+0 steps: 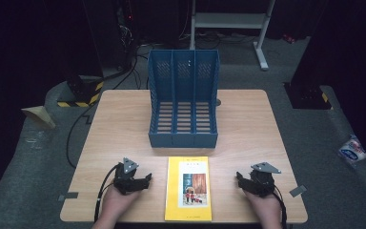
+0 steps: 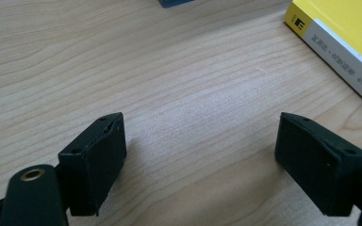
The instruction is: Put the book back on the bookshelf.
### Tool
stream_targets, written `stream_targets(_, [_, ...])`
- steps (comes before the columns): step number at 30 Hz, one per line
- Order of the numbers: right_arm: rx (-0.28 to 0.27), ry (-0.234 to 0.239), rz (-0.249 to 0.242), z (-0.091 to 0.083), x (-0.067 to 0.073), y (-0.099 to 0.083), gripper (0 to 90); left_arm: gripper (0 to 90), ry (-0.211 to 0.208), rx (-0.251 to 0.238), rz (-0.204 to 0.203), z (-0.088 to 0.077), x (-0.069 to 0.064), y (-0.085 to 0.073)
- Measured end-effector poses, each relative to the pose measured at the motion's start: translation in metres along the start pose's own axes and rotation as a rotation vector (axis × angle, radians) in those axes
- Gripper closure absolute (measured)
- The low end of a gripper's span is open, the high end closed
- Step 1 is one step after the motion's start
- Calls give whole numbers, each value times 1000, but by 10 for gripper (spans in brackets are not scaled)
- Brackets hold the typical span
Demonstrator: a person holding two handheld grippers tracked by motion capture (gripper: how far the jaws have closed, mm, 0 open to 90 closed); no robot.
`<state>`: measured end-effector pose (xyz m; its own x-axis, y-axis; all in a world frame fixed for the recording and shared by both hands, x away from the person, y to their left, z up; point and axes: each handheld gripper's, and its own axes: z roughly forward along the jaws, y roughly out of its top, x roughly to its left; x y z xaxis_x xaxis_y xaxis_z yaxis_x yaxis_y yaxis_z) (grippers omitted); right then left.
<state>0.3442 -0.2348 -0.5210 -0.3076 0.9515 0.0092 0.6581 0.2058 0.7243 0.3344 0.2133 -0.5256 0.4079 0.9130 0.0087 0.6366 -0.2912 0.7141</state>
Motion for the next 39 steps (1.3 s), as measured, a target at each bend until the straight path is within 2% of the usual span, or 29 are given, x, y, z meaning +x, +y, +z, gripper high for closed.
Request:
stream_targets(1, [-33, 7, -2, -6, 2, 2, 289, 176, -4, 7, -4, -1, 0, 0])
stream_targets(5, [-87, 22, -23, -16, 11, 7, 307, 178, -22, 1, -17, -3, -1, 2])
stream_targets(10, [-102, 48, -45, -21, 25, 9, 309, 192, -93, -38, -39, -9, -10, 4])
stream_targets(12, [-116, 55, -64, -23, 30, 10, 310, 192, -103, -45, -34, -10, -13, 4])
stream_targets(13, [-119, 62, -57, -24, 33, 10, 311, 193, -132, -61, -34, -13, -20, 4])
stream_targets(16, [-132, 88, -57, -26, 40, 11, 311, 199, -152, -72, -27, -15, -27, 5])
stream_targets(17, [-137, 100, -63, -26, 42, 11, 312, 202, -182, -84, -20, -16, -34, 6])
stream_targets(18, [-136, 109, -56, -27, 46, 11, 313, 209, -199, -86, -25, -16, -38, 7])
stream_targets(20, [-134, 128, -72, -26, 53, 11, 317, 211, -203, -86, -10, -16, -41, 7])
stream_targets(21, [-126, 142, -80, -26, 57, 11, 322, 213, -209, -87, 12, -16, -49, 8])
stream_targets(23, [-121, 153, -91, -25, 60, 12, 325, 213, -210, -83, 27, -16, -53, 8])
stream_targets(25, [-106, 180, -98, -24, 71, 11, 328, 213, -226, -81, 28, -15, -59, 7])
stream_targets(26, [-105, 195, -120, -23, 76, 10, 328, 213, -243, -73, 33, -14, -63, 7])
stream_targets(29, [-97, 224, -117, -22, 83, 9, 327, 212, -252, -67, 43, -12, -68, 7])
stream_targets(31, [-85, 257, -129, -19, 91, 7, 321, 212, -274, -53, 37, -10, -74, 6])
stream_targets(37, [-48, 305, -131, -13, 101, 5, 304, 211, -288, -29, 47, -6, -82, 4])
stream_targets(39, [-28, 320, -160, -9, 106, 4, 293, 211, -309, -20, 37, -5, -86, 4])
